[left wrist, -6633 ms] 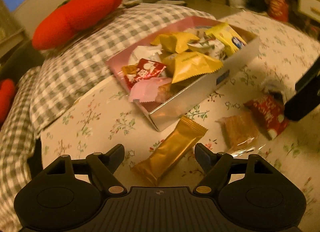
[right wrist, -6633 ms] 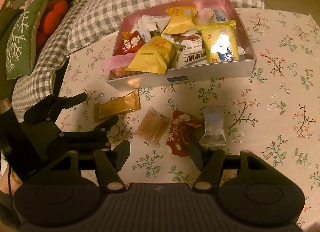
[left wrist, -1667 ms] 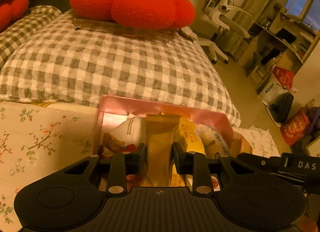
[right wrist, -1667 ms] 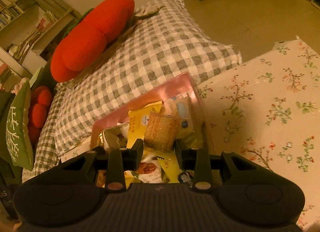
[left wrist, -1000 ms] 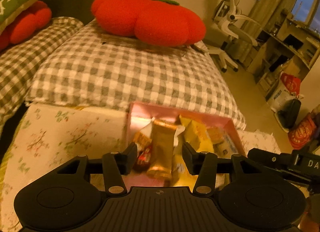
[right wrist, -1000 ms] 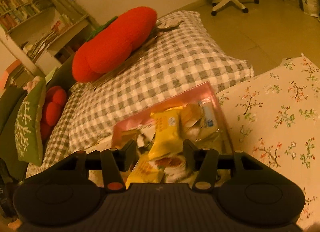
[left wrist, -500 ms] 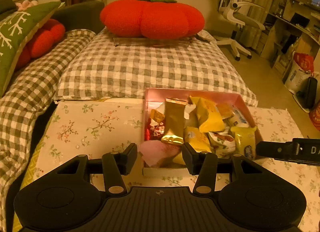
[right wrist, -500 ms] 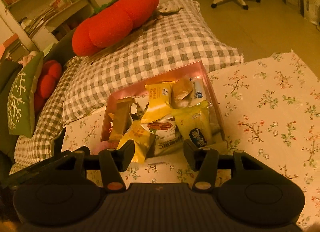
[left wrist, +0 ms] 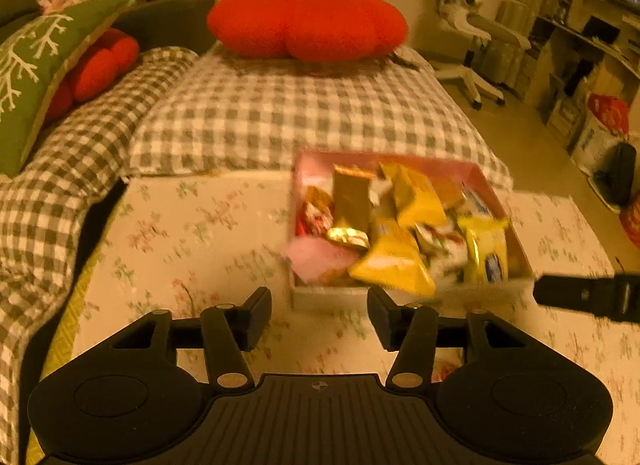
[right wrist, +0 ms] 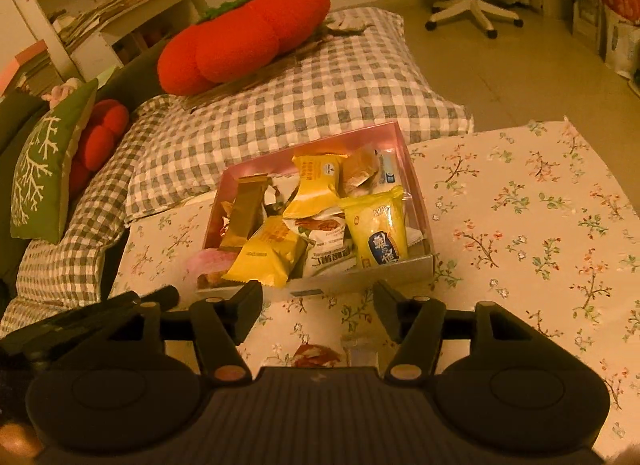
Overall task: Organize snacks
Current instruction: 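Move both tools down to the red packet and clear candy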
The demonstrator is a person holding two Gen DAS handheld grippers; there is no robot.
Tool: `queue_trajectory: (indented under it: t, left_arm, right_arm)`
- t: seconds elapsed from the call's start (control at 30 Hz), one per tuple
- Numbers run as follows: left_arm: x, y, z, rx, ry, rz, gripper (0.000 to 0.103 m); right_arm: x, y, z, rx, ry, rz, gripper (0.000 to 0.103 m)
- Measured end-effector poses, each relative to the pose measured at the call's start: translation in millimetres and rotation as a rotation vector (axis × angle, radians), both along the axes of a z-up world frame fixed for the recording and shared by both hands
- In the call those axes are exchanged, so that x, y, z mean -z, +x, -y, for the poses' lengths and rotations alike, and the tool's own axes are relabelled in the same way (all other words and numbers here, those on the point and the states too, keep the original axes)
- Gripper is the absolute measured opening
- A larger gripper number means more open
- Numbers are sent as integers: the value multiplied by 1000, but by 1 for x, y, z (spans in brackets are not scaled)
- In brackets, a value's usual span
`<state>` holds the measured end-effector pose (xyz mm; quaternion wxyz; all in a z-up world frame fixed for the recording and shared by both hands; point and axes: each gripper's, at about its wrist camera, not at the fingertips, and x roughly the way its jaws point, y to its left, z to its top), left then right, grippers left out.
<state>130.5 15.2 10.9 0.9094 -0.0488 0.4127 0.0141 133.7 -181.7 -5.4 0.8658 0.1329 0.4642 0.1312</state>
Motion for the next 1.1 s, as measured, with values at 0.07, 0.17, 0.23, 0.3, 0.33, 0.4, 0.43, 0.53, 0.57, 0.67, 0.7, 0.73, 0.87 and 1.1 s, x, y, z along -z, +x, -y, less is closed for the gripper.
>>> queue_trajectory:
  t: [0.07, 0.17, 0.23, 0.3, 0.33, 0.4, 0.43, 0.53, 0.57, 0.67, 0.7, 0.73, 0.87, 1.1]
  left_arm:
    - [6, -3, 5, 31, -22, -24, 61]
    - [15, -4, 7, 44, -72, -69, 62]
    - [22, -5, 12, 50, -101, -94, 63]
    - [28, -5, 20, 71, -109, -118, 66]
    - [30, -5, 25, 78, -108, -123, 69]
    - [35, -6, 35, 99, -100, -133, 75]
    - [37, -7, 39, 107, -101, -137, 78]
    - [44, -4, 46, 121, -125, -163, 79]
    - [47, -3, 47, 119, -136, -171, 80]
    - [57, 0, 52, 118, -156, -197, 83]
    - [61, 0, 55, 126, -154, -205, 84]
    - [63, 1, 57, 129, -148, -211, 84]
    - [76, 3, 63, 131, -111, -236, 84]
    - [86, 6, 61, 113, -151, -252, 82]
  right_arm:
    - [1, -3, -1, -10, -25, -6, 65]
    - [8, -4, 0, -10, -58, -45, 69]
    - [16, -4, 0, -13, -75, -82, 69]
    - [20, -4, 2, -7, -83, -101, 69]
    - [21, -4, 4, 0, -83, -105, 69]
    - [23, -4, 7, 10, -79, -114, 69]
    - [24, -4, 7, 11, -79, -118, 70]
    - [27, -4, 6, 7, -95, -130, 71]
    - [28, -3, 6, 8, -102, -135, 71]
    - [31, -2, 7, 9, -108, -145, 71]
    - [32, -2, 7, 9, -110, -147, 72]
    - [33, -2, 7, 9, -114, -150, 72]
    - [38, 1, 6, 9, -133, -165, 72]
    - [38, 3, 4, 3, -133, -165, 72]
